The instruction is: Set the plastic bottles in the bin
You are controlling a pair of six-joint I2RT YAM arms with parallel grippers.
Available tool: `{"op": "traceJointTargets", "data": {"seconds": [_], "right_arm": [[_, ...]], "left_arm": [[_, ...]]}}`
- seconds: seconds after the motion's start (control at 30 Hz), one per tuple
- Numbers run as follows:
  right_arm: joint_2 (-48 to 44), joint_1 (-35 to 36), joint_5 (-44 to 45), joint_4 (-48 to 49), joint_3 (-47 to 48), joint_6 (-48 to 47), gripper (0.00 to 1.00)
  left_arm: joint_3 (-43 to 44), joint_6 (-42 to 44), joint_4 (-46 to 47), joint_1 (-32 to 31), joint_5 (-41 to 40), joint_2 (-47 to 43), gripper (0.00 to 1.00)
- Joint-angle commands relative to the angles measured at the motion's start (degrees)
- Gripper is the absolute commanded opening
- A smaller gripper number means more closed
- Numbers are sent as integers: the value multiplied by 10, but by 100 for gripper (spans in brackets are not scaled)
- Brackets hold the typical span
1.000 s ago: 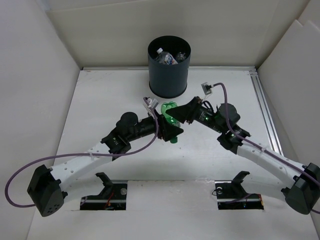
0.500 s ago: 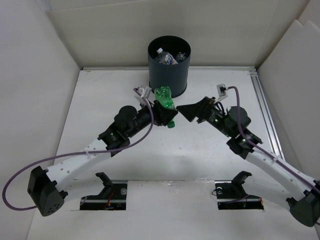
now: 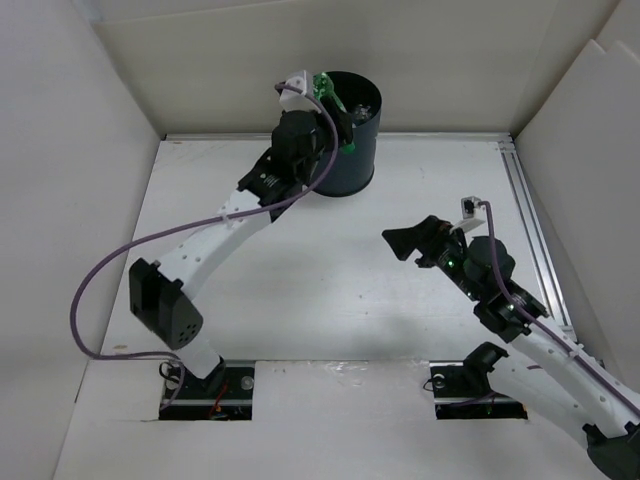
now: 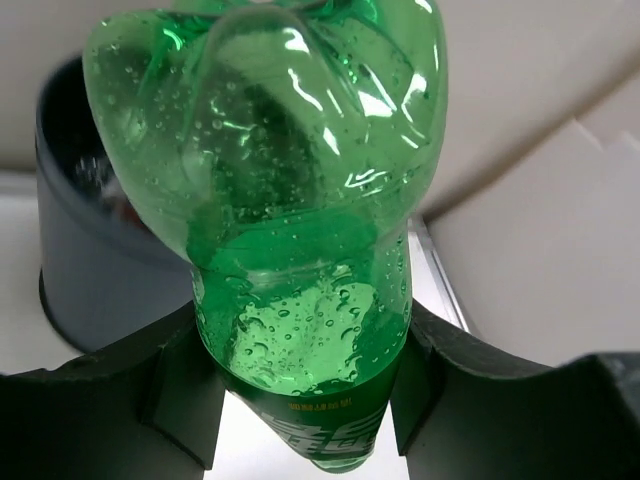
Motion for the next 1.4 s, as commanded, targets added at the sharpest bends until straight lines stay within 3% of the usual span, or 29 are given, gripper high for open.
{"op": "traceJointTargets", "data": {"seconds": [0.0, 0.2, 0.4, 0.43, 0.47, 0.5, 0.6, 0.63, 0.8, 0.93, 1.07, 1.13, 1.27, 1.3, 1.37], "right_arm": [[-7, 3, -33, -17, -11, -17, 100], [-36, 37, -46, -66, -11, -22, 100], [-112, 62, -40, -125, -16, -27, 100], [-121, 62, -31, -151, -16, -27, 100], [-140, 62, -31, -161, -16, -27, 100], [-149, 62, -31, -168, -16, -27, 100], [-169, 62, -21, -199, -16, -41, 100], [-176, 62, -21, -209, -16, -47, 100], [-176, 62, -9, -243, 2, -68, 100], [-149, 62, 33, -254, 15, -80, 100], [-99, 62, 86, -278, 67, -113, 100], [-77, 62, 115, -306, 111, -118, 100], [-45, 67, 140, -346, 171, -130, 100], [-39, 67, 140, -356, 182, -130, 100], [-39, 67, 155, -379, 208, -136, 100]], "left_arm": [[114, 32, 18, 1, -73, 62, 0], [261, 68, 28, 13, -165, 188, 0], [388, 79, 35, 68, -119, 321, 0], [401, 79, 41, 73, -109, 334, 4], [435, 85, 35, 73, -108, 361, 12], [450, 85, 30, 79, -108, 373, 34], [474, 69, 25, 98, -96, 395, 78], [474, 69, 25, 106, -78, 403, 100], [514, 63, 7, 119, -20, 403, 100], [478, 63, -14, 119, 15, 314, 100], [449, 71, -132, 113, 36, 223, 100], [419, 76, -181, 106, 0, 179, 100], [247, 62, -257, 97, -61, 32, 100], [146, 39, -257, 97, -67, -40, 100], [39, 23, -240, 97, -73, -111, 100]]}}
